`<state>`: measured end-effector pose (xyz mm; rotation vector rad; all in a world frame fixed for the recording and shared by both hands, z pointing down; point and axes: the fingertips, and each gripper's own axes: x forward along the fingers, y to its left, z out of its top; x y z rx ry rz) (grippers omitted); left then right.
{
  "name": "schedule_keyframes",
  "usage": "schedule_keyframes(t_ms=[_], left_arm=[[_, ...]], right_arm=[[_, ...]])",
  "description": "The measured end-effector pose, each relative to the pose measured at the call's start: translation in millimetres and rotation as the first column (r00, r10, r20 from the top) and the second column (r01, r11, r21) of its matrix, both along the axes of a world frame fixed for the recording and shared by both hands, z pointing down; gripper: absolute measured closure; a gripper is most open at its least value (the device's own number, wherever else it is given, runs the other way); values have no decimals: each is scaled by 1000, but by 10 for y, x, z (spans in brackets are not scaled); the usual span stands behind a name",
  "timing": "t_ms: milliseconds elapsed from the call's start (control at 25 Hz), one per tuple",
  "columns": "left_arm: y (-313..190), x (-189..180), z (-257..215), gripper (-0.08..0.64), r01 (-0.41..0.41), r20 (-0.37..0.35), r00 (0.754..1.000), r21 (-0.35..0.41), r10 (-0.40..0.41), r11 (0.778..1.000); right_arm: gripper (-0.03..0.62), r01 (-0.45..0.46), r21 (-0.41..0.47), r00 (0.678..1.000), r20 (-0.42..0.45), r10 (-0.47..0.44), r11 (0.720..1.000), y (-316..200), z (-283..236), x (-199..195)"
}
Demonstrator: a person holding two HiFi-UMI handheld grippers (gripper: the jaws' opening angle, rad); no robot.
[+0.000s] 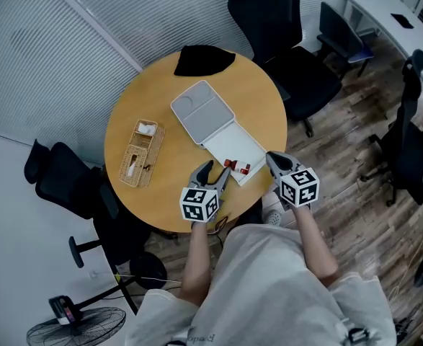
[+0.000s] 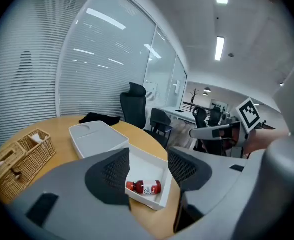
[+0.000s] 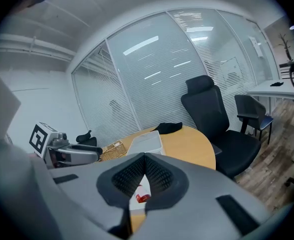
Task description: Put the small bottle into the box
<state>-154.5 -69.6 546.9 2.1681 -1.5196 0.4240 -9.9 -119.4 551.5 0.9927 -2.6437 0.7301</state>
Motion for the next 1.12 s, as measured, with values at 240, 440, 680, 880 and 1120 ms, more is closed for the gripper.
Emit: schedule_keyframes(t_ms=[240, 440, 680, 880, 1120], left_arm=[[19, 5, -189, 311, 75, -35, 997, 69, -73, 995], [88, 39, -251, 375, 72, -39, 997, 98, -68, 993], [141, 86, -289, 470, 68, -63, 996, 121, -61, 990], [171, 107, -304, 531, 73, -101, 993, 133, -60, 988], [226, 157, -281, 531, 65, -93, 994, 130, -54, 989]], right_arm=[[574, 1, 13, 1000, -11, -1, 1000, 46, -19, -18], [575, -8, 11, 1000, -19, 8, 1000, 70, 11, 7], [575, -20, 20, 1000, -21, 21, 1000, 87, -4, 32], [575, -8, 21, 999, -35, 9, 1000, 145, 6, 35], [575, -6, 14, 1000, -27, 6, 1000, 205, 15, 53]])
